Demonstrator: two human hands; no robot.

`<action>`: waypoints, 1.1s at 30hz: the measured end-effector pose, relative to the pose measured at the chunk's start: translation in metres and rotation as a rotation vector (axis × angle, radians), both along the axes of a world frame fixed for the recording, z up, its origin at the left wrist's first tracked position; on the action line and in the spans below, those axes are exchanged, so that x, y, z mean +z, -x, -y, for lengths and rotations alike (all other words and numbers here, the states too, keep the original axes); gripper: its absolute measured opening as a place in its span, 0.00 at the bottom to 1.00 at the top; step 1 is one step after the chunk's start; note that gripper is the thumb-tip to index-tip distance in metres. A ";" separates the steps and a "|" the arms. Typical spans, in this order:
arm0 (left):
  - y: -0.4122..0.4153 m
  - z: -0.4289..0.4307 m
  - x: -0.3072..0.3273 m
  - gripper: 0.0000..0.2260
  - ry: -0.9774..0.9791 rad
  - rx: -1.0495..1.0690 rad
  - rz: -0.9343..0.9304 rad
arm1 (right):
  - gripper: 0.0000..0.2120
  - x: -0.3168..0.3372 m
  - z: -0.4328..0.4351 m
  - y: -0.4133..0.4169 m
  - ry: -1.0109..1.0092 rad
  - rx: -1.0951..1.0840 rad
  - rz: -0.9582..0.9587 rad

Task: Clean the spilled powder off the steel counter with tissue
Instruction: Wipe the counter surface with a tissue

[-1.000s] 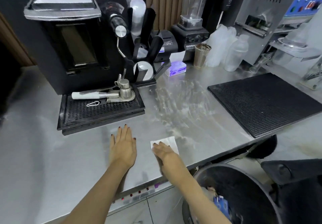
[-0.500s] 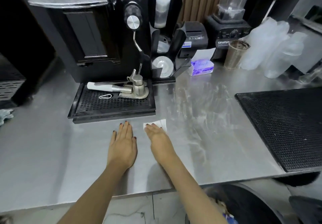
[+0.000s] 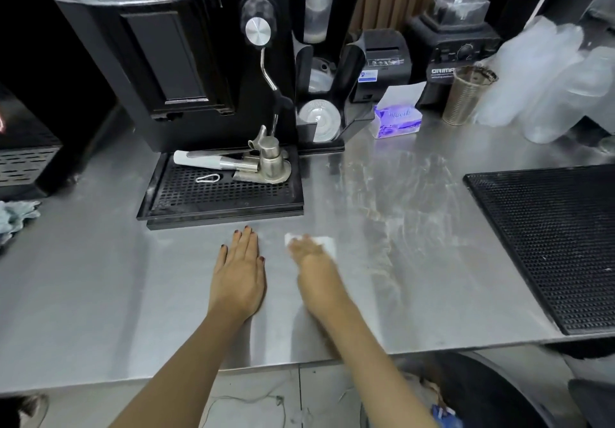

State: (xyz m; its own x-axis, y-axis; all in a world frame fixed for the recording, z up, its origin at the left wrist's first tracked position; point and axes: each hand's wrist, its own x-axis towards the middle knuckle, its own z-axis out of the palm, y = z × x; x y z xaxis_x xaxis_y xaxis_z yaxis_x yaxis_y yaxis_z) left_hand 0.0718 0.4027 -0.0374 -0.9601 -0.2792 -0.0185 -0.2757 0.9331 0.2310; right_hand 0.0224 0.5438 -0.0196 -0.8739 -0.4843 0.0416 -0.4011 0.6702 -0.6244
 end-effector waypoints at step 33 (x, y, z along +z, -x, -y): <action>-0.001 0.001 -0.001 0.23 0.015 -0.009 0.004 | 0.30 -0.011 -0.008 -0.047 -0.014 0.114 0.028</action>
State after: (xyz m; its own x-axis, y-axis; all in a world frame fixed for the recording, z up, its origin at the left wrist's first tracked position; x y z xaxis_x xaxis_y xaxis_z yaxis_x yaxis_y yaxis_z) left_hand 0.0723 0.4016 -0.0386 -0.9624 -0.2711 -0.0187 -0.2686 0.9387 0.2160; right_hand 0.0693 0.5521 -0.0304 -0.8139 -0.5809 0.0105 -0.4576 0.6299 -0.6276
